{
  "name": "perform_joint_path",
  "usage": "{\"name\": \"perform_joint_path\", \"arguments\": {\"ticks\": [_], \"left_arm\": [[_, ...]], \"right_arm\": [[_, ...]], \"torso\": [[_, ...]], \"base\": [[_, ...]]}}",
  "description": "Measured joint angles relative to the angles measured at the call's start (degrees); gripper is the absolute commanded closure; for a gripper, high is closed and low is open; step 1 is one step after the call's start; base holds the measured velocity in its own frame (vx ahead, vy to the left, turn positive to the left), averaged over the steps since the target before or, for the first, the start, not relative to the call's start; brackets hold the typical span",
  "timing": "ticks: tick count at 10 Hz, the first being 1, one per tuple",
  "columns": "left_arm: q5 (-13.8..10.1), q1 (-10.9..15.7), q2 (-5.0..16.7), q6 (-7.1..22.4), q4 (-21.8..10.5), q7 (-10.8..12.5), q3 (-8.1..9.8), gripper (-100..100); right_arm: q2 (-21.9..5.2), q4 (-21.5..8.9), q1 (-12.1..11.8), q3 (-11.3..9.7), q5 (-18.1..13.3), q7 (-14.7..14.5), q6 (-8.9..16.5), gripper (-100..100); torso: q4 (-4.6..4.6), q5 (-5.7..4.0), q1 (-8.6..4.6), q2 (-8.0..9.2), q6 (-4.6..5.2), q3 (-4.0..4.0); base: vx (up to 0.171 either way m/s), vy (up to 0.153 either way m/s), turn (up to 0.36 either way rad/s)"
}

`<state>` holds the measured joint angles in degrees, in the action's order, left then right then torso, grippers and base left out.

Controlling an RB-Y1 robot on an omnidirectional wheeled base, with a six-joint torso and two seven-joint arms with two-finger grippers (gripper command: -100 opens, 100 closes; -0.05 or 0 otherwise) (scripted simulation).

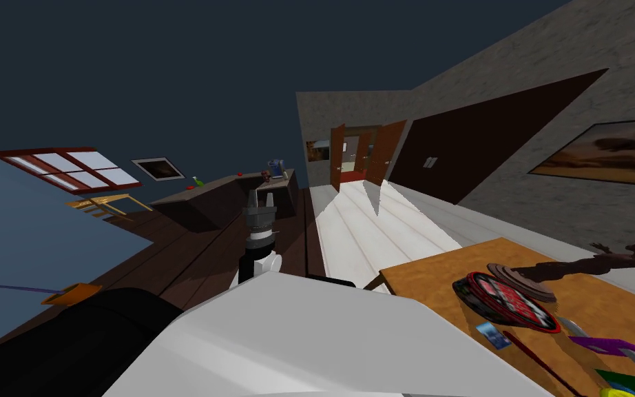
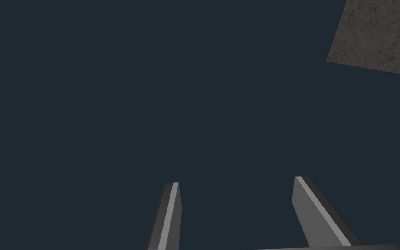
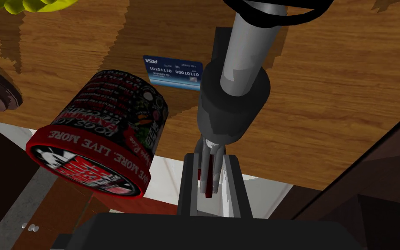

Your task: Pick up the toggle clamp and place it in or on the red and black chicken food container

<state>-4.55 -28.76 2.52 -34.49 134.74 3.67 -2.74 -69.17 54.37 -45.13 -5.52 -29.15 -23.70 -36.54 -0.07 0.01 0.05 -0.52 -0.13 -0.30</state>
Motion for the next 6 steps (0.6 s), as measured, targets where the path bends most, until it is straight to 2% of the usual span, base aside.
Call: {"name": "perform_joint_path", "arguments": {"ticks": [1, 2, 3, 5, 6], "left_arm": [[0.0, 0.0, 0.0, 0.0, 0.0, 0.0, 0.0, 0], [0.0, 0.01, 0.01, 0.0, 0.0, 0.0, 0.0, 0], [0.0, 0.01, 0.01, 0.0, 0.0, 0.0, 0.01, 0], [0.0, 0.01, 0.01, 0.0, 0.0, 0.0, 0.01, 0], [0.0, 0.01, 0.01, 0.0, -0.01, 0.0, 0.01, 0]], "right_arm": [[-1.26, 0.18, 0.13, 0.27, 0.27, 1.16, 0.32, 100], [-1.97, -1.26, 2.19, 0.17, 0.06, 2.33, 0.23, 100], [-2.73, -0.65, 2.85, 1.13, 0.12, 3.68, 1.01, 100], [-2.31, -2.18, 5.86, 2.05, -0.32, 4.51, 1.46, 100], [-2.8, 0.63, 4.73, 3.25, -0.07, 5.79, 3.31, 100]], "torso": [[0.01, -0.03, -0.07, -0.02, -0.07, 0.0], [0.04, -0.06, -0.28, 0.04, -0.15, 0.03], [0.07, -0.09, -0.51, 0.13, -0.16, 0.09], [0.13, -0.2, -0.64, 0.52, 0.06, 0.31], [0.17, -0.2, -0.63, 0.62, 0.05, 0.37]], "base": [[0.022, -0.062, 0.194], [-0.008, -0.131, 0.239], [-0.054, -0.145, 0.174], [-0.084, -0.14, 0.112], [-0.067, -0.088, 0.058]]}}
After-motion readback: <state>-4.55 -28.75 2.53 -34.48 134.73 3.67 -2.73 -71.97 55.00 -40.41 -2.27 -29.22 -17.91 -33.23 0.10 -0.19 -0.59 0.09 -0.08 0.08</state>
